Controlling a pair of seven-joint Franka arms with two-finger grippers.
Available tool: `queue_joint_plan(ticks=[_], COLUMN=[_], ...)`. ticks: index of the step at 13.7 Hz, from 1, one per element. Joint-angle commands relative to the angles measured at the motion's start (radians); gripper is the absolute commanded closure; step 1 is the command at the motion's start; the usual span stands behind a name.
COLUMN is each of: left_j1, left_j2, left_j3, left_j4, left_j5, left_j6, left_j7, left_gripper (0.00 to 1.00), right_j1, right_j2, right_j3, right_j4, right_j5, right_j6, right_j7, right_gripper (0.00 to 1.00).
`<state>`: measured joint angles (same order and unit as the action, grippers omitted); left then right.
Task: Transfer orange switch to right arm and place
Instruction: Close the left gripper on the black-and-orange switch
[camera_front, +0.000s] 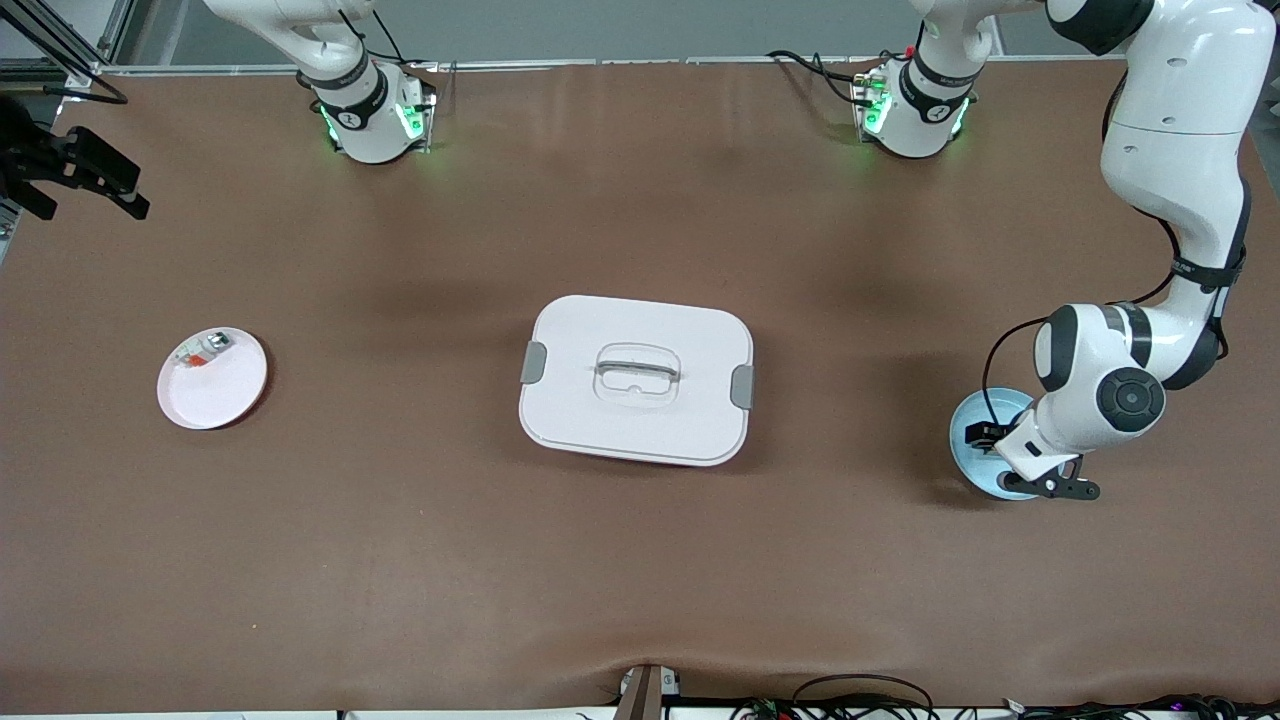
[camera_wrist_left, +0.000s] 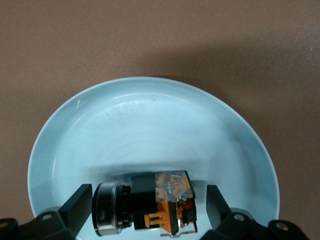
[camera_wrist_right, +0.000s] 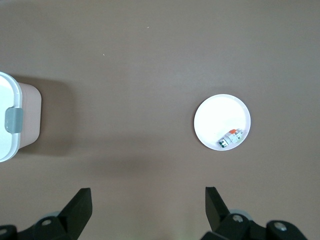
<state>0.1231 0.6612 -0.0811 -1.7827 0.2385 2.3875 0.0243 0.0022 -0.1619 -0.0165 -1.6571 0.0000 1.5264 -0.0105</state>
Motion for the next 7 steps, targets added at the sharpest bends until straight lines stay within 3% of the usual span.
queue_joint_plan(ticks=[1,2,5,7], left_j1=[-0.002,0.0,0.001,0.001], left_j2=[0.006,0.005,0.0,-0.002], left_j3=[-0.002,-0.002,-0.002,-0.002], left_j4=[0.009,0.009,0.009,0.009], left_j5=[0.018,0.018,0.018,0.015], left_j6=[0.007,0.007,0.004,0.004], left_j7=[-0.026,-0.027,-0.024,-0.026], left_gripper=[0.14,0.33,0.69,0.72], right_j1=[0.005,0.008,0.01,0.012], right_j2=[0.018,0.018,0.016,0.016], right_j3=[0.001,0.0,0.001,0.0], right_j4=[0.031,0.031,0.03,0.022], right_j5=[0.012,0.012,0.012,0.012], right_j6=[-0.038,-0.037,-0.041,-0.041], right_j7=[0.023,0.024,0.024,0.026], right_gripper=[0.0,0.0,0.0,0.0])
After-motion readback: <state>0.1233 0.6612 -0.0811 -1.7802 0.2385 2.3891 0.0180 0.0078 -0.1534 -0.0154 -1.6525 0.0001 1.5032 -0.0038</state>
